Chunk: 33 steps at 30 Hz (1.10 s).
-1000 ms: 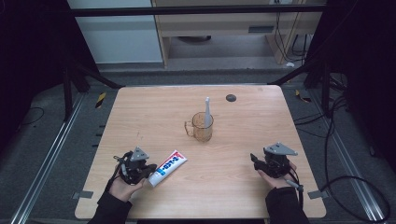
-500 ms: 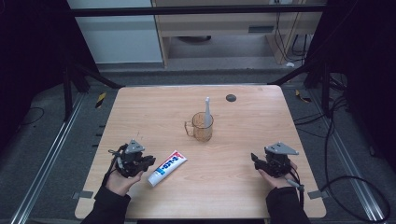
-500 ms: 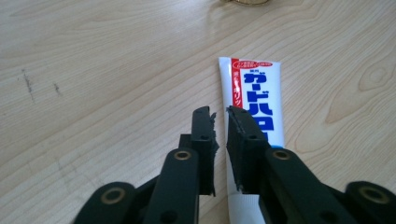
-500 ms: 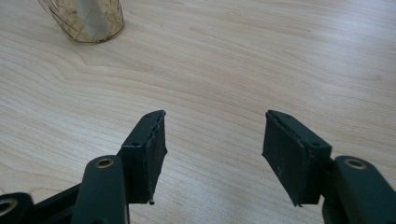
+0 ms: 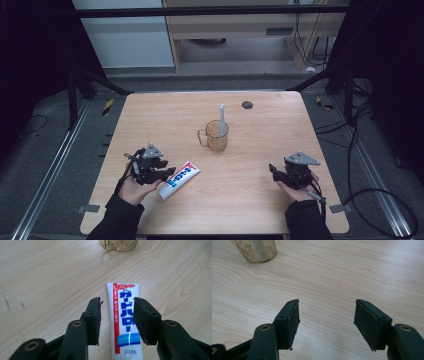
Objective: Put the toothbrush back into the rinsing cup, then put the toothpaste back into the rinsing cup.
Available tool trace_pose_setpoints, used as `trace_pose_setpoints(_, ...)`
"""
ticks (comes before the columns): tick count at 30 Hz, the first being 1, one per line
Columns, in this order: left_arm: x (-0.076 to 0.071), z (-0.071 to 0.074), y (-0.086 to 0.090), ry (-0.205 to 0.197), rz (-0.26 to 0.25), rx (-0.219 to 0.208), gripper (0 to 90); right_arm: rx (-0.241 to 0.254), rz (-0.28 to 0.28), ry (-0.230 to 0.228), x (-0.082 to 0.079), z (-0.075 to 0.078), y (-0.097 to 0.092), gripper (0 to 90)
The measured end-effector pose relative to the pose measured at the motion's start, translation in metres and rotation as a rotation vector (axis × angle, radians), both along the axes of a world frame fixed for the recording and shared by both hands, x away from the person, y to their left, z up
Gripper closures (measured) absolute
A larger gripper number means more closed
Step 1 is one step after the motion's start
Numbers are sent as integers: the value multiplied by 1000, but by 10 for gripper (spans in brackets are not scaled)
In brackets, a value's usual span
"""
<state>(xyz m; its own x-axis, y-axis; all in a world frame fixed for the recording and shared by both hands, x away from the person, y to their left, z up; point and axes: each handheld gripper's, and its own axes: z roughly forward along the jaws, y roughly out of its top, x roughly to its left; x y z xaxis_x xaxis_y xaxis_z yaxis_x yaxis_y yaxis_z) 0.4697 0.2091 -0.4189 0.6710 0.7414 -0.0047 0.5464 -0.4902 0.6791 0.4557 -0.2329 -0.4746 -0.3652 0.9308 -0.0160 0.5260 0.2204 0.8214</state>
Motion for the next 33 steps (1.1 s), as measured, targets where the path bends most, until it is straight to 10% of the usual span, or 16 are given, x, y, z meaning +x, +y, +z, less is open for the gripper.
trace_pose_setpoints(33, 15, -17, -32, 86, -44, 141, 325, -18, 8, 6, 3, 1, -1, 335)
